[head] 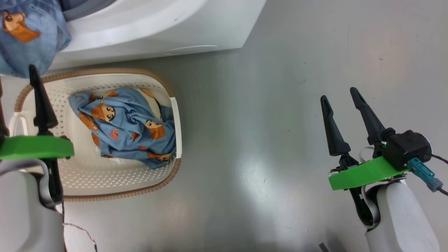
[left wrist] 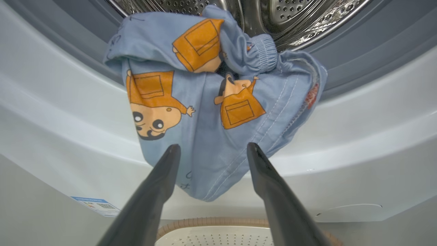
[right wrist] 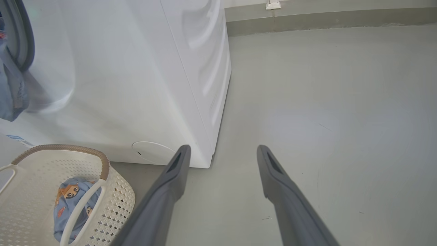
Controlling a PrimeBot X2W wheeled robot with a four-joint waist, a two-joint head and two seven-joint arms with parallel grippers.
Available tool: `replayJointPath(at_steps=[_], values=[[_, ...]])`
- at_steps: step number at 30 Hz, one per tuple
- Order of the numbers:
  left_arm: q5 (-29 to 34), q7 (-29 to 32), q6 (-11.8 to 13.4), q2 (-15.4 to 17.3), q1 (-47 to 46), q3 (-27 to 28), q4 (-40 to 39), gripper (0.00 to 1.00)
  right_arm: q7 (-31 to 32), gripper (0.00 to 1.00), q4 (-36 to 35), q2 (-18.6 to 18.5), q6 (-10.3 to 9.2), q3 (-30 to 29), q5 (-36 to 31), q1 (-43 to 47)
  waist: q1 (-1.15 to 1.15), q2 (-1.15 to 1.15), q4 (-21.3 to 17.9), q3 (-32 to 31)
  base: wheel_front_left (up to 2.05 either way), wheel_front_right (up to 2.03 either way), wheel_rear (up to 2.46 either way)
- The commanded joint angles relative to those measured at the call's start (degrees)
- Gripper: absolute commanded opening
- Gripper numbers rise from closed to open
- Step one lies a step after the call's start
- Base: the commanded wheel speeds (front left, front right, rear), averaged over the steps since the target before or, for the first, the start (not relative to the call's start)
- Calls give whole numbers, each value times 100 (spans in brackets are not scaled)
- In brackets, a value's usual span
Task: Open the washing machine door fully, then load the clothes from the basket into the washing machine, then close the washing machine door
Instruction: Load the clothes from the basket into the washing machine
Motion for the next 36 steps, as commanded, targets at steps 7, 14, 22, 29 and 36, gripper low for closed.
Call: replayJointPath(at_steps=[7,14,22,29,36], values=[[-459,132,-180,298,-670,336,559,100,-27,100,-112,67,9,145,76,143,0,0,-4,87,0,0,0],[-566,128,-361,449,-1047,273,910,0,-27,100,-82,72,9,167,87,132,0,0,-32,108,0,0,0],[-744,206,-530,625,-1367,195,1371,0,-27,100,-65,79,9,171,125,111,0,0,-81,113,0,0,0],[-642,24,-573,631,-1416,4,1327,0,-27,100,-40,83,9,141,160,146,0,0,-82,31,0,0,0],[-452,-76,-419,461,-1165,-164,554,0,-27,100,-9,86,9,186,190,170,0,0,-43,-96,0,0,0]])
